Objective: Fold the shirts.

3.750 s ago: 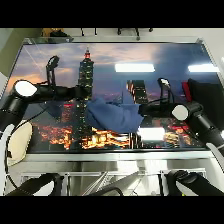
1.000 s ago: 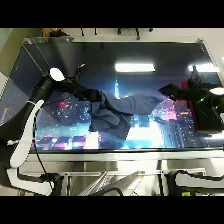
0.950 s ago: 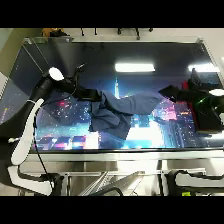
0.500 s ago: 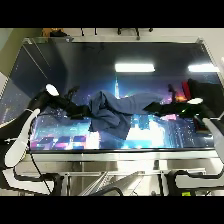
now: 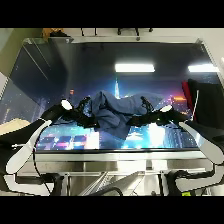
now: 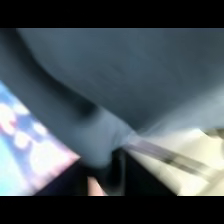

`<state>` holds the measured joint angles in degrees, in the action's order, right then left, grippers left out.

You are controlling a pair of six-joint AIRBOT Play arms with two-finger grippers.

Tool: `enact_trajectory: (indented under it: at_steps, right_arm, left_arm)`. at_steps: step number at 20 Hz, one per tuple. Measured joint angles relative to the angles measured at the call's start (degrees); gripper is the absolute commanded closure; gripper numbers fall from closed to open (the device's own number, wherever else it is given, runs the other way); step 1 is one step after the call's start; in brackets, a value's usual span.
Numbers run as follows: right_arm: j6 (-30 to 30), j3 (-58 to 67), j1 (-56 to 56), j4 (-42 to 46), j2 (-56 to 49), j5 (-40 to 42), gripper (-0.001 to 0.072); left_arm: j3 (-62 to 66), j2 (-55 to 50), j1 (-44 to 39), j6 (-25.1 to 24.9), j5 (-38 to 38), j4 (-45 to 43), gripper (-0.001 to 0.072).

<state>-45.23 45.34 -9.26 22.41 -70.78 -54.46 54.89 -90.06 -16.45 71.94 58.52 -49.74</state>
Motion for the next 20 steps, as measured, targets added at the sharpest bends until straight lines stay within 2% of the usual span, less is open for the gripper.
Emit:
enact_trajectory:
  at_steps: [3, 6, 9, 14, 17, 20]
  right_arm:
    - [1.42, 1.62, -0.42, -2.95, 0.98, -0.81, 0.0694]
    - [0.83, 9.97, 3.21, -4.37, 5.03, -5.05, 0.0694]
    - [-1.97, 26.29, 9.97, -5.11, 10.23, -10.36, 0.0694]
    - [-6.4, 60.94, 17.31, -5.57, 16.02, -15.15, 0.0694]
    - [-7.32, 72.67, 18.56, -5.49, 18.45, -13.79, 0.0694]
    - [-7.69, 76.11, 18.91, -4.92, 19.12, -12.92, 0.0694]
  left_arm:
    - [1.92, 0.61, 0.11, 0.0, -0.2, -0.5, 0.0693]
    - [8.5, 5.66, 1.14, 0.02, 4.31, -0.07, 0.0693]
    - [21.11, 13.6, 3.98, 1.25, 8.9, 0.35, 0.0693]
    - [53.66, 24.46, 7.58, 5.62, 15.04, 1.18, 0.0692]
    - [64.41, 29.73, 8.17, 6.99, 11.96, 2.01, 0.0692]
    - [60.65, 35.5, 8.37, 6.93, 6.99, 1.25, 0.0692]
